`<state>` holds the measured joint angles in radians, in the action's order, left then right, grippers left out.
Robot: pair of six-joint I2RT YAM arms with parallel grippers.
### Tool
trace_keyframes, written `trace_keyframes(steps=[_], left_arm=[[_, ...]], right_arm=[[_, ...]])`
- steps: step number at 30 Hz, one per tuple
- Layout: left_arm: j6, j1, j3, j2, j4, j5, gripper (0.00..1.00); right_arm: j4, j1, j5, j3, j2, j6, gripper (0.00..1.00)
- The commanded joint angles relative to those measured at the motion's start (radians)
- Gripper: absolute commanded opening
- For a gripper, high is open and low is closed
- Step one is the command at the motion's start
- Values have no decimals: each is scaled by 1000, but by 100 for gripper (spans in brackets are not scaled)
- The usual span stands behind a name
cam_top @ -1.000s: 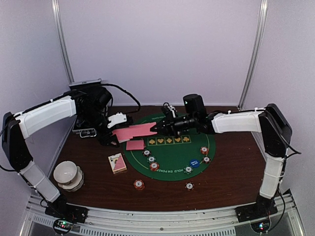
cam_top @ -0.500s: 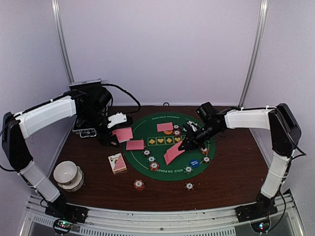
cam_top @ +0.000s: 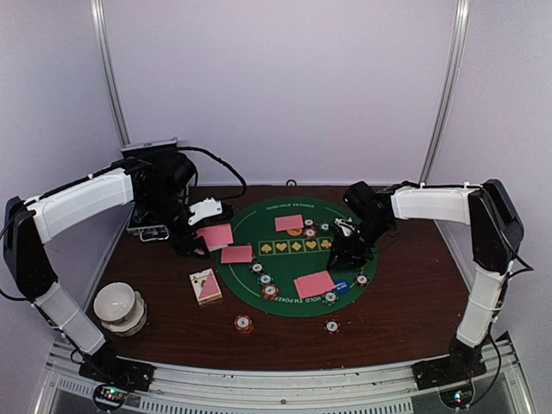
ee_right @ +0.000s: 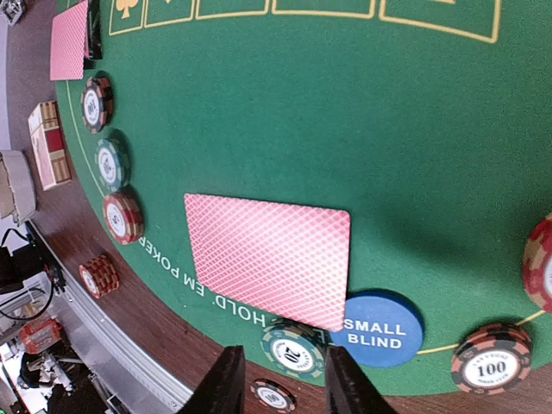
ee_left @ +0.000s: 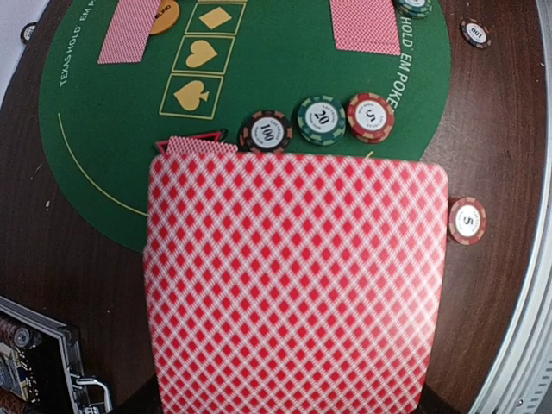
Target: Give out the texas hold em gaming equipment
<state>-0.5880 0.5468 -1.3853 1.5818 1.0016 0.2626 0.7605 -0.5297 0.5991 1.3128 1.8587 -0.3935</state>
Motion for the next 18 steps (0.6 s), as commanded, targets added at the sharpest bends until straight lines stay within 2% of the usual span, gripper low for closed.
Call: trace_keyframes(steps=[1,8,11,15,18], left_arm=[[-16,-4,-15,-7,-5,31,0],[-15,-4,-17,-3,-5,35,0],[-15,-5,-15,-8,-4,39,0],[-12,-5,-17,-12,-3,37,0],[-12,-4,-14,-15,-3,38,0]], right_arm=[[107,2,-136,79,-55,53,39],[74,-27,-95,128,-85,7,40],[37,-58,-64,123,-63,-16,43],[-138,-136,61,117,-58,-133,58],[-381,-176,143,95,-75,-294,71]])
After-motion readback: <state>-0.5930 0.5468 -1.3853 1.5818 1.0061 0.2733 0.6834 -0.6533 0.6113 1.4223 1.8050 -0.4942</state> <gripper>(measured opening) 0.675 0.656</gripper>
